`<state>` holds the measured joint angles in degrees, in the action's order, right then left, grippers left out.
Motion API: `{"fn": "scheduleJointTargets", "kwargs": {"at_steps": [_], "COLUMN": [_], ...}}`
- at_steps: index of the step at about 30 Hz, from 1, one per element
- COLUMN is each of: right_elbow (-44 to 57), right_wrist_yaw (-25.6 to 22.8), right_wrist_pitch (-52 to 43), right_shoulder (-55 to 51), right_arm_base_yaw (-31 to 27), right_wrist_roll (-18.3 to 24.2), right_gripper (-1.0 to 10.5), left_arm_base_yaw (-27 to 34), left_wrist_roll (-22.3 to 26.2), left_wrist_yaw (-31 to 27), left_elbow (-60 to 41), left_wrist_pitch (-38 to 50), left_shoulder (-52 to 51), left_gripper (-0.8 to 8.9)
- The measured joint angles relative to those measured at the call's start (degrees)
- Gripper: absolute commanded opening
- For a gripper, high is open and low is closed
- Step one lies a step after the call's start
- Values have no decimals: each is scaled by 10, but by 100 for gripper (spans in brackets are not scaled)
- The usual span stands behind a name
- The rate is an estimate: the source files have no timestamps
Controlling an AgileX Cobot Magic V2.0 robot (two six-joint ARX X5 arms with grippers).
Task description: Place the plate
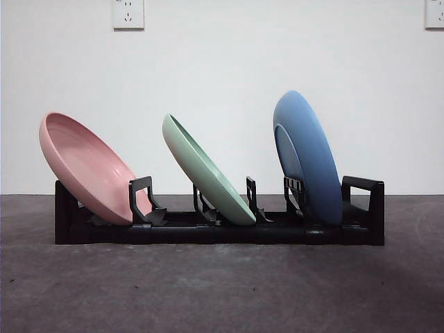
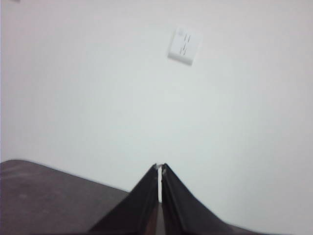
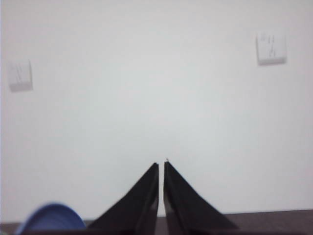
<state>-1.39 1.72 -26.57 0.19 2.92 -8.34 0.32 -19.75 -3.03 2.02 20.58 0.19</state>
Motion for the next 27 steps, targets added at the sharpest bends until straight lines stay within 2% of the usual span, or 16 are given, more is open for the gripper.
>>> {"fn": "scheduleJointTargets", "kwargs": {"at_steps": [4,10,12,19,21,27], "right_elbow": [-45,-167,-212,-380,-423,-550], "right_wrist_yaw": [-3,14,31,119,144,223], "right_wrist_pitch": [73,250,304,460,500,630], "right_shoulder": [3,50,78,205,242,356], "right_arm_base_yaw": [0,0,0,0,0,0], "right_wrist_roll": [-49,-72,-72,-95,-102,-114], "right_gripper": [16,15,16,15,15,15], "left_arm_base_yaw": [0,0,0,0,0,-3], "left_wrist_roll": [-29,-41,-43,-45,-45,-24], "left_wrist_yaw": [0,3,25,187,218,261], "left_elbow": [40,202,252,422,457,555], "left_wrist_pitch": [-62,-242,-299,-456,-495,-659], "left_shoulder": [4,50,78,221,258,374], "left_gripper": [8,10,10,11,11,11]}}
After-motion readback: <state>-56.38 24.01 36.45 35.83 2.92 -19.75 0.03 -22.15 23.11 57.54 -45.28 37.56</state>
